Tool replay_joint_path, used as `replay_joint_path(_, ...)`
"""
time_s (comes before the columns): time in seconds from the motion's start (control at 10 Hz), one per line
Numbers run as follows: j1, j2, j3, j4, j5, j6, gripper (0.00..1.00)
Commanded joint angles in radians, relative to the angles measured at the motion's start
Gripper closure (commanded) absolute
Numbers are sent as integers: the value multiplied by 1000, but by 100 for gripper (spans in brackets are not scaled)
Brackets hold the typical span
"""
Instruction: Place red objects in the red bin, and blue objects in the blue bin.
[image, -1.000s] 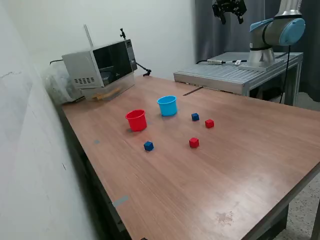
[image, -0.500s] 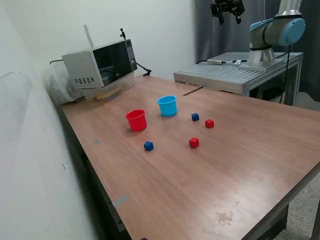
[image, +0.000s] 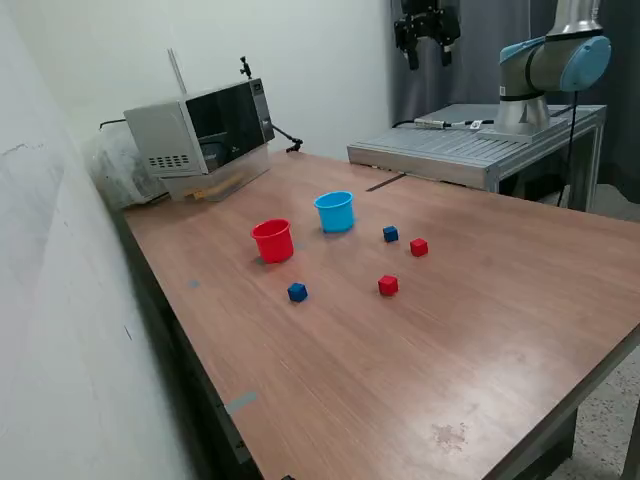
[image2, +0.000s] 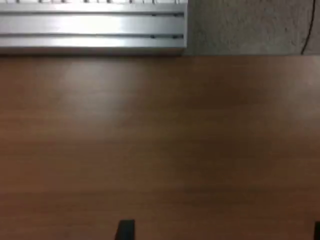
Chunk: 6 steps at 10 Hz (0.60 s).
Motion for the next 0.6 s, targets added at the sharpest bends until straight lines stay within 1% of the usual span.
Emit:
replay_joint_path(0.0,7,103,-4,-213,56,135,0)
replay_joint_path(0.1,10,139,-4,-325,56,213,0)
replay_joint_path(0.2,9,195,-15,-410,56,264,0)
replay_joint_path(0.4,3,281,-4,-542,56,336,0)
replay_joint_path(0.5,0,329,-2,-573,49,382,0)
